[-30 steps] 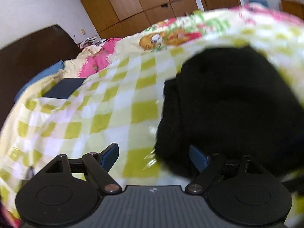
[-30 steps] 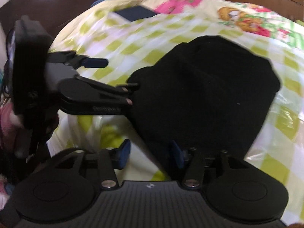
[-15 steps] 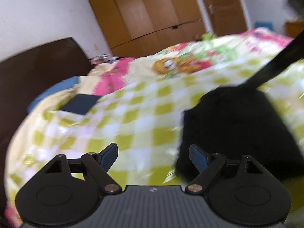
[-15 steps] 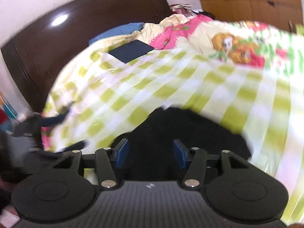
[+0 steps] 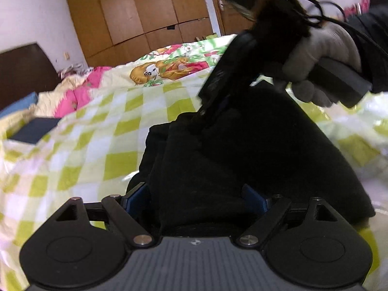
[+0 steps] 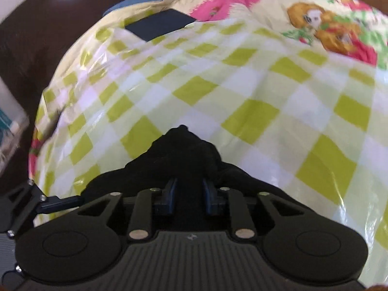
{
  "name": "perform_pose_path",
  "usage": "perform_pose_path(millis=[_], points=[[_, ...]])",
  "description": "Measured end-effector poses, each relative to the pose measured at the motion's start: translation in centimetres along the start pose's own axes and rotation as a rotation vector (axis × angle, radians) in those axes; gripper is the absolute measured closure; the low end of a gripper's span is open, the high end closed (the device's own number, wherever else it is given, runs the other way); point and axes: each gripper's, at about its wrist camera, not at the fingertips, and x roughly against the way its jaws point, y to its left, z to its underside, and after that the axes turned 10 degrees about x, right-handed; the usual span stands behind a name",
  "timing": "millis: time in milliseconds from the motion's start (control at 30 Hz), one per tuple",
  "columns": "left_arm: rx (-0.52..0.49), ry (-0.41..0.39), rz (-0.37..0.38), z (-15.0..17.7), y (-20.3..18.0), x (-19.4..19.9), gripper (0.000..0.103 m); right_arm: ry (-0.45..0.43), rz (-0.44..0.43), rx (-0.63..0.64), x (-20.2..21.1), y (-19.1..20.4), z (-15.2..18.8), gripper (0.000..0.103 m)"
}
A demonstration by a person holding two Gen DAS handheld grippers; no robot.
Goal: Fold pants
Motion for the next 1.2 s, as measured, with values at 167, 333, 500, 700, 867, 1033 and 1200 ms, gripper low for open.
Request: perform_pose_path(millis=[167, 333, 500, 700, 867, 1033, 1200], points=[[0.078, 0.022, 0.043, -0.3, 1.5, 0.0, 0.000, -0.037, 0.061, -0.040, 2.2, -0.7, -0.1, 0.091], [0.089, 0.034, 0.048, 0.0, 1.8, 0.2, 0.000, -0.015, 0.020, -0.001, 1.3, -0.7, -0.9, 0.092], [0.101, 0.042, 0.047, -0.2, 2.1, 0.5, 0.000, -0.017, 0.067, -0.082, 0.8, -2.1, -0.6, 0.097], [0.065, -0.044, -0.018, -1.5, 3.0, 2.3, 0.000, -0.143, 0.060, -0.073, 5.2, 0.3, 0.8, 0.088], [0.066, -0.016, -0.023, -1.5, 3.8, 2.1, 0.000, -0.136, 0.005, -0.135, 6.7, 3.0, 3.8, 0.087], [0.120, 0.040, 0.072, -1.8, 4.6, 2.8, 0.000, -0.111, -0.031, -0.122, 6.7, 5.1, 2.9, 0.075], [0.183, 0.062, 0.041, -1.1, 4.4, 3.3, 0.003, -0.040, 0.020, -0.091, 4.0, 5.4, -1.9, 0.060]])
